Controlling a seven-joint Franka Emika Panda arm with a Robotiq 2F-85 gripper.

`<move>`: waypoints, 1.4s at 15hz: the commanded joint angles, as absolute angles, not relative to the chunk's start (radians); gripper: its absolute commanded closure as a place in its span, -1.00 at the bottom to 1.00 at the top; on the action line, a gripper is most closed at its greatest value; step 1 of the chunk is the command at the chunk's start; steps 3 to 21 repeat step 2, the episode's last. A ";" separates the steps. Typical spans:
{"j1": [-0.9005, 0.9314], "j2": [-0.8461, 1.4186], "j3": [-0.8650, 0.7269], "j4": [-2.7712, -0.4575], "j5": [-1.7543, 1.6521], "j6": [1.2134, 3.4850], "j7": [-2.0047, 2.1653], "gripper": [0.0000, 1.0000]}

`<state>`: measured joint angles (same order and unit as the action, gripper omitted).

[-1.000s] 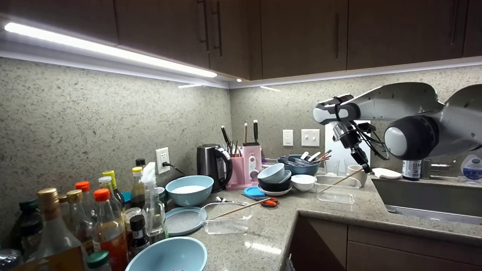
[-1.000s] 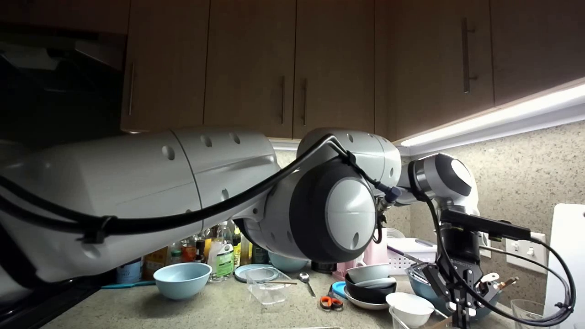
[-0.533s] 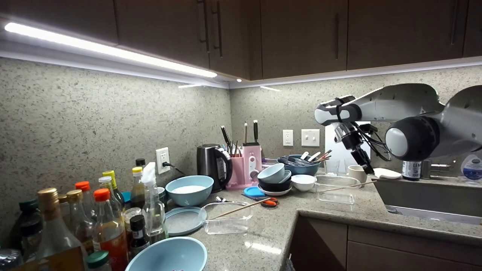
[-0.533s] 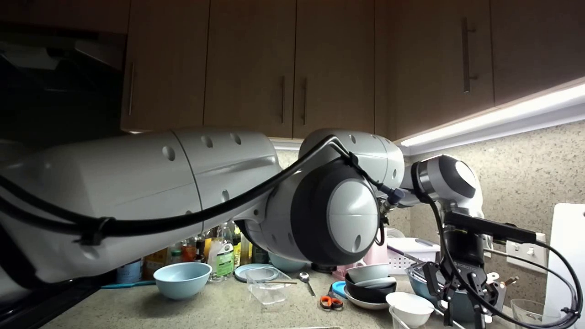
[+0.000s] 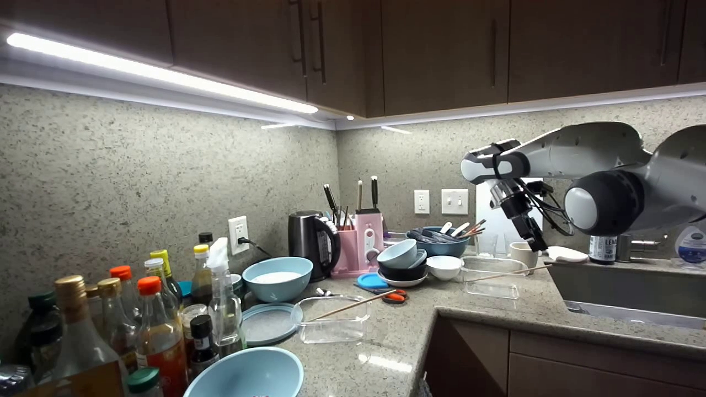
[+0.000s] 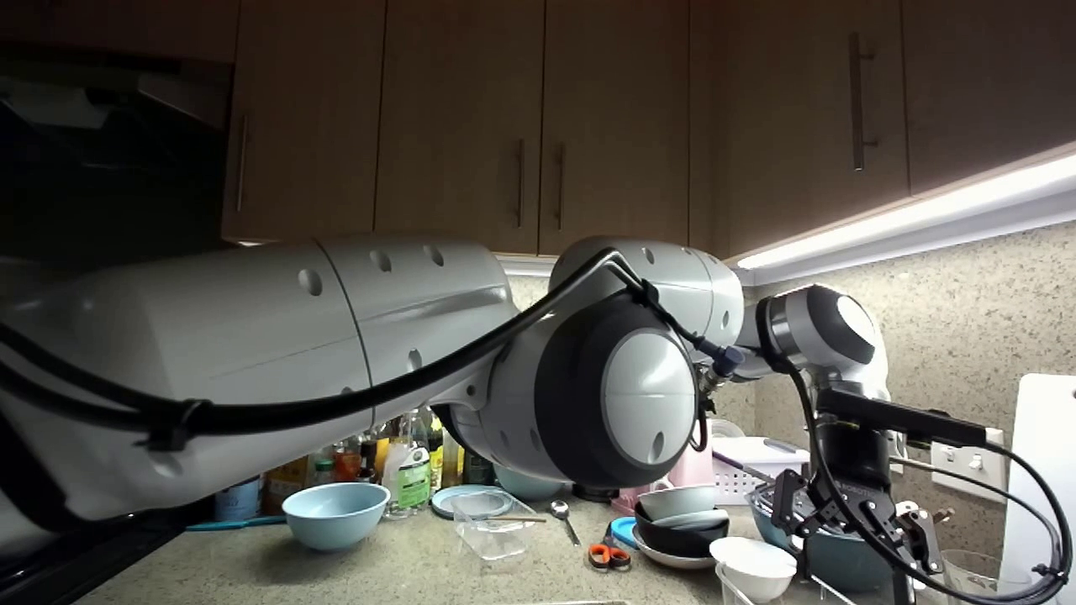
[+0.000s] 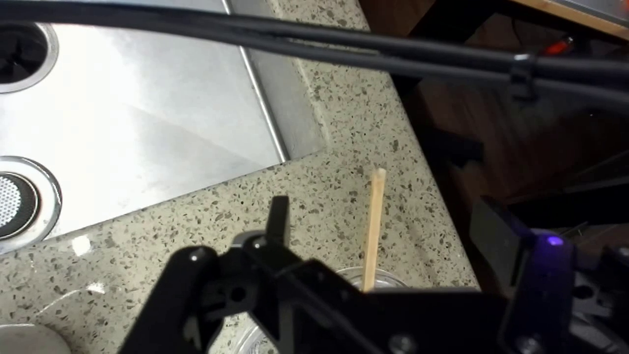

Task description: Stir in the clear bowl with the chopstick

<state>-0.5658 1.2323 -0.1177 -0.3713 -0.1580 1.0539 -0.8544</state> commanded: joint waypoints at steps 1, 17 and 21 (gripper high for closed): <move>-0.563 1.222 -0.122 -0.388 -0.153 1.059 -0.853 -0.89; -0.563 1.222 -0.122 -0.388 -0.153 1.059 -0.853 -0.89; -0.563 1.222 -0.122 -0.388 -0.153 1.059 -0.853 -0.89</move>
